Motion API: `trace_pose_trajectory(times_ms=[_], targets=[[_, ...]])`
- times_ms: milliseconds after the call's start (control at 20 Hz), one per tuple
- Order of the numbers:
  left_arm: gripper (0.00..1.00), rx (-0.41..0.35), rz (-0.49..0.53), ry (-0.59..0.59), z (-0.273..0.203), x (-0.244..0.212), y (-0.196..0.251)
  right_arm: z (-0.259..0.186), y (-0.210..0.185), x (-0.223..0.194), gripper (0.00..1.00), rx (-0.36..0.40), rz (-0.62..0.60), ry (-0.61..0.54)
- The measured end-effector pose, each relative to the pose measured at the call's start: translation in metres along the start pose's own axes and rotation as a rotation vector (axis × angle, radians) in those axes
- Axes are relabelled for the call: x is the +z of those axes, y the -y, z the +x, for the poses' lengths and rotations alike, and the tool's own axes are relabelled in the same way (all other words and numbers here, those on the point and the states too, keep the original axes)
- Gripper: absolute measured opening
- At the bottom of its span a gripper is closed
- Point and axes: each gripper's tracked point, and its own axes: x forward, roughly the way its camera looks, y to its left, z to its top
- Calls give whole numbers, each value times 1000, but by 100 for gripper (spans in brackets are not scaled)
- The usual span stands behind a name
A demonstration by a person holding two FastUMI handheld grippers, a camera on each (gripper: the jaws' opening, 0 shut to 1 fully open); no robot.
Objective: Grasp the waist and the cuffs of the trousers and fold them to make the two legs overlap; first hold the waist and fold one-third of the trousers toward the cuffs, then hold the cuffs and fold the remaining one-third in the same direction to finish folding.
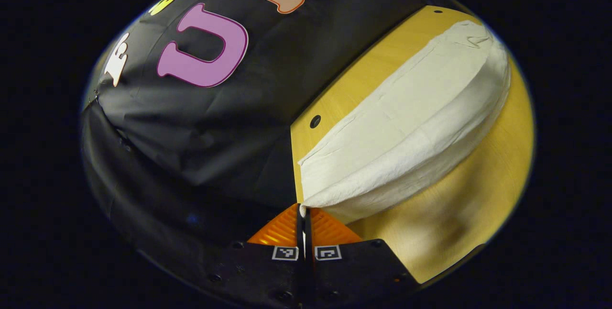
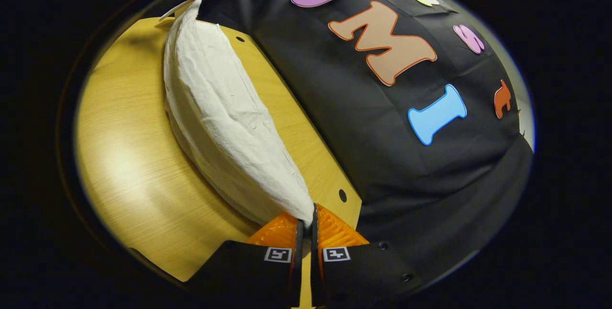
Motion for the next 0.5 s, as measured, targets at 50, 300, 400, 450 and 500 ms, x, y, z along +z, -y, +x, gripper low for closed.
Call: trace_pose_trajectory(times_ms=[50,300,400,450,500], targets=[[0,2,1,17,8,9,-4,5,3,4,12,-5,1,-8],[0,-17,-21,67,49,38,-18,35,21,25,10,-37,-6,-48],[0,-33,-52,70,63,44,-21,48,27,32,10,-53,-12,-57],[0,-34,-65,65,72,46,-23,56,29,35,9,-59,-24,-63],[0,-30,-70,60,80,49,-26,64,30,40,10,-63,-41,-64]])
